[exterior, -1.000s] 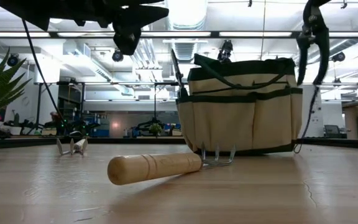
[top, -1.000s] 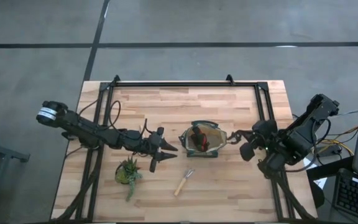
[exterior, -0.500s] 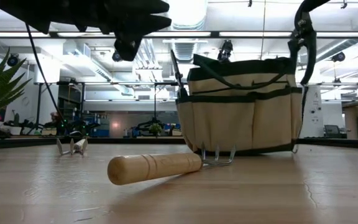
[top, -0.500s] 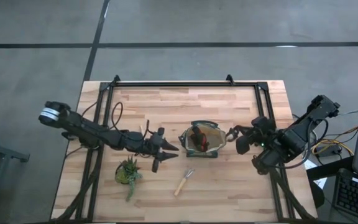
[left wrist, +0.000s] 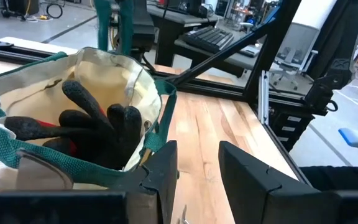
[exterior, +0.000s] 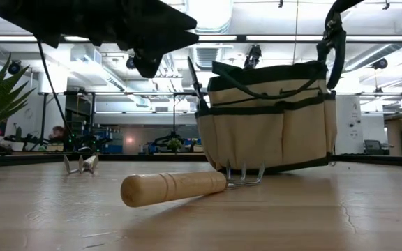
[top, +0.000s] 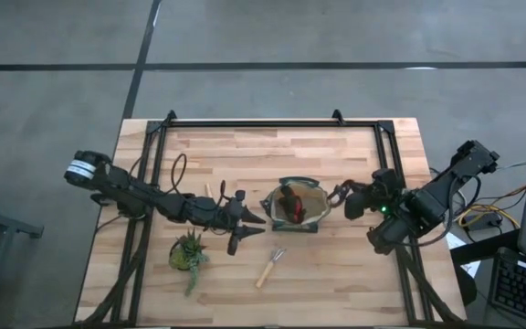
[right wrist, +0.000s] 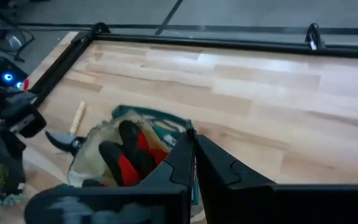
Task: Pick & Place Garden tools in Gardening bag
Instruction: Put the green shear scissors into the green gardening bag
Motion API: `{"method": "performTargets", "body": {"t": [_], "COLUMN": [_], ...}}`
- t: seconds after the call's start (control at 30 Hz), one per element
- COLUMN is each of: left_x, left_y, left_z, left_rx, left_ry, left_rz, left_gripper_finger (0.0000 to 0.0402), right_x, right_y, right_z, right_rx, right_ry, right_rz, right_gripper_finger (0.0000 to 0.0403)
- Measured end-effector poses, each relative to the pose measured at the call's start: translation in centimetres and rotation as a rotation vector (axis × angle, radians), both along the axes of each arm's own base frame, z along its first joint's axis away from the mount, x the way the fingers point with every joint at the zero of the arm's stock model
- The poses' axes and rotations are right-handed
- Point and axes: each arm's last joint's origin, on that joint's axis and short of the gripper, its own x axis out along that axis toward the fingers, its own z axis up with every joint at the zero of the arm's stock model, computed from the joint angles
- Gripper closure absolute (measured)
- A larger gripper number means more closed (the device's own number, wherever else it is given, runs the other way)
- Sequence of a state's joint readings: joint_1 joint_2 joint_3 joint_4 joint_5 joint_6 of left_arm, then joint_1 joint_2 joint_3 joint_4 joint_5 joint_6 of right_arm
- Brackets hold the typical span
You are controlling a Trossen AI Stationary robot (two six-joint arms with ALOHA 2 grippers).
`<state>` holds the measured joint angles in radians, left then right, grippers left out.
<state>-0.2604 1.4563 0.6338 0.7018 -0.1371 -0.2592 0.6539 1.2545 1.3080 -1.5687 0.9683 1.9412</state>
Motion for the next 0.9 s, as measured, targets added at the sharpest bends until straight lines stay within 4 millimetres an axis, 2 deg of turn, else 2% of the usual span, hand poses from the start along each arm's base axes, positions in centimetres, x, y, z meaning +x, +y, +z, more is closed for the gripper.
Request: {"method": "performTargets", "body": {"t": [0.37,0.53,0.77,0.9], "left_x": [0.0,0.0,0.0,0.0], "left_y": [0.0,0.0,0.0,0.0], "left_z": [0.1,0.1,0.1,0.1], "left_rx": [-0.001,-0.006,-0.007,-0.009], "left_ry": [-0.007,-0.006,-0.006,-0.008], "left_rz": [0.0,0.0,-0.001,-0.001], "left_gripper_finger": [0.028,0.028,0.028,0.028], "right_x": [-2.4,-2.9,-2.7,-3.2], "right_y": [-2.2,-2.6,-2.4,-2.8], "right_z": [4.8,5.9,5.9,7.2], "right_rx": [-0.003,-0.009,0.036,0.047], "right_ry": [-0.14,-0.171,-0.152,-0.186], "right_rz": [0.048,0.061,0.07,0.083], "right_gripper_finger": [0.0395,0.0395,0.0395,0.0395]}}
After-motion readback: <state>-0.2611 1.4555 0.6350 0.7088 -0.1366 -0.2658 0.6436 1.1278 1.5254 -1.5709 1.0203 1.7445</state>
